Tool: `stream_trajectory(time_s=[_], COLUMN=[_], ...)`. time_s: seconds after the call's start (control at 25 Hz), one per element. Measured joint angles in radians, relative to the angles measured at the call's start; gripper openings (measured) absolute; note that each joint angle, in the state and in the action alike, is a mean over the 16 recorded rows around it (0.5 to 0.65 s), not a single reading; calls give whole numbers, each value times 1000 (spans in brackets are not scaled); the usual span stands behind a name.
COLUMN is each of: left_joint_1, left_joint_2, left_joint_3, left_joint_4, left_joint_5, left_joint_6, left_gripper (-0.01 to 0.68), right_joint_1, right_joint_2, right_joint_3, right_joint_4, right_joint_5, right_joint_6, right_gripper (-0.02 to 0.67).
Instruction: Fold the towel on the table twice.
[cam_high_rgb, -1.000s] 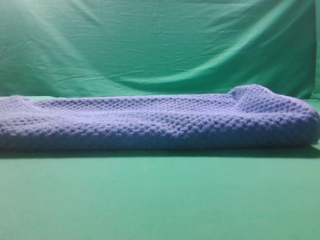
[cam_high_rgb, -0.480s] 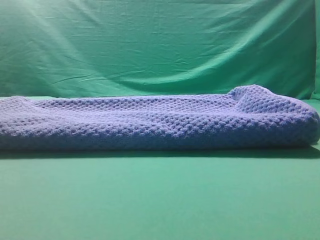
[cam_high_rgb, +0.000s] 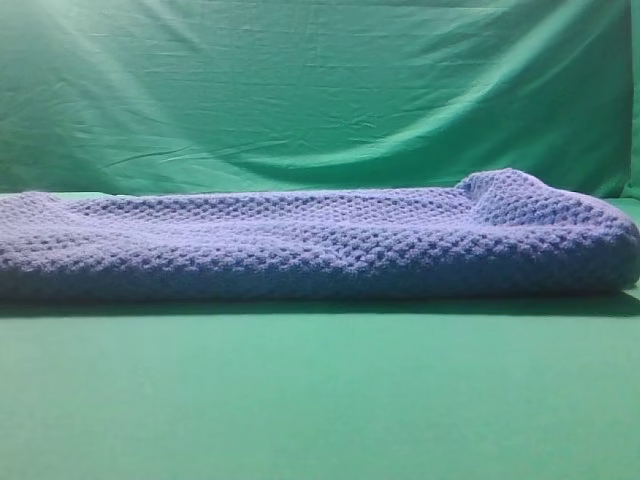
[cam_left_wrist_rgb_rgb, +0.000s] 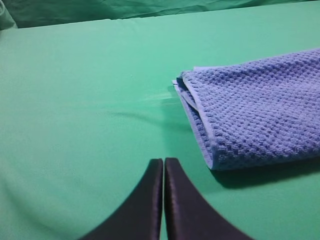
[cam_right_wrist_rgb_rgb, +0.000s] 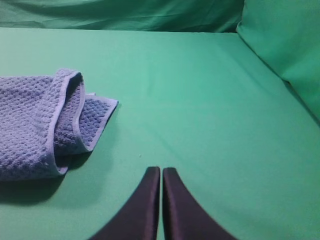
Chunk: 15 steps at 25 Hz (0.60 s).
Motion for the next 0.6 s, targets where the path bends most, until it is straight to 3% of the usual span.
stream_trajectory(time_s=[0.6], left_joint_1=[0], left_joint_2=[0], left_joint_3=[0], left_joint_4=[0], left_joint_5=[0], left_joint_6=[0], left_gripper=[0], right_joint_1=[0], right_joint_2=[0], right_joint_3=[0], right_joint_4=[0], right_joint_5=[0], right_joint_6=[0], right_gripper=[0])
